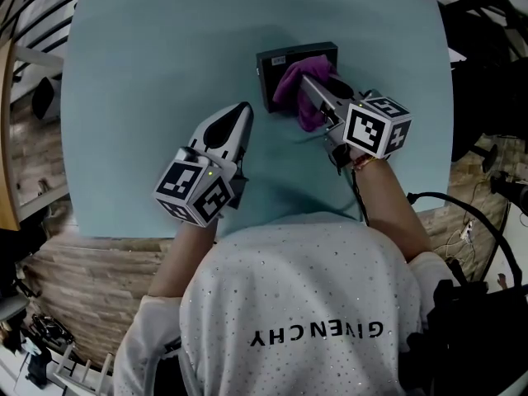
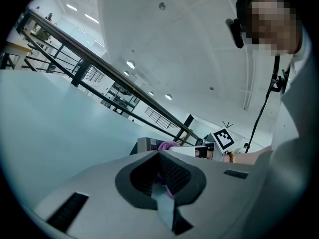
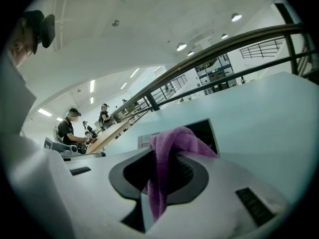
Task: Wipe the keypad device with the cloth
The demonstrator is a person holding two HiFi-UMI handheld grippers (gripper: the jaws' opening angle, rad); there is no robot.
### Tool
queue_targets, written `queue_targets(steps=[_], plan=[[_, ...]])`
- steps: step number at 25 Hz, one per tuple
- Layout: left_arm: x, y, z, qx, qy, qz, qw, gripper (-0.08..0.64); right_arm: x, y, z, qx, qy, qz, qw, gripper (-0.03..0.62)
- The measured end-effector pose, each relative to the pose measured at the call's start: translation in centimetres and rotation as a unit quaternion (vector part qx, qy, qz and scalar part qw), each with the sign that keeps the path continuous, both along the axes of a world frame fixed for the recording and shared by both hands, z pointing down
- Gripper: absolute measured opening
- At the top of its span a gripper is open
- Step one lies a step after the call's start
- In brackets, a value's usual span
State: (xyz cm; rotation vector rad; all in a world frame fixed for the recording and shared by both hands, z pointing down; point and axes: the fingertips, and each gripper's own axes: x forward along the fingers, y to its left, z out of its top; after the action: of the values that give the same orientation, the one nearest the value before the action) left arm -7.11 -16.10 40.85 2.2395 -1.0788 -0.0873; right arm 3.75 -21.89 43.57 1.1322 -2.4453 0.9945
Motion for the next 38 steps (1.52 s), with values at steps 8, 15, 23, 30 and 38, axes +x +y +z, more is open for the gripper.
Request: queue_targets(steps=[8,15,23,30,38], plan=[[0.1,-0.2,0.2,-0.002,0.002,0.003,1.0000,0.005,4.5,-1.3,0.3,0.001,0.015,0.061,0.998,0.064],[0.1,-0.1,0.0,-0.004,0.002,0.005,1.0000,0.005,6.6,-1.7,0.4,-0.005,0.002,0.099,0.995,0.064],[-0.9,-0.5,0.3,-0.009,0.003,-0.014,0.9999,0.005,2.9,-0.8,-1.4,-0.014,-0.073,0.049,0.996,0.063],[-1.1,-0.6,0.5,-0.016,-0.006,-0.036,0.9992,0.005,-3.7,1.6,-1.0,-0.007,-0.024,-0.067,0.997,0.064],[-1.8,0.3,-1.4,-0.013,-0.005,-0.088,0.9960,0.005,-5.2,3.0,0.5,0.015,0.036,-0.128,0.991,0.064]])
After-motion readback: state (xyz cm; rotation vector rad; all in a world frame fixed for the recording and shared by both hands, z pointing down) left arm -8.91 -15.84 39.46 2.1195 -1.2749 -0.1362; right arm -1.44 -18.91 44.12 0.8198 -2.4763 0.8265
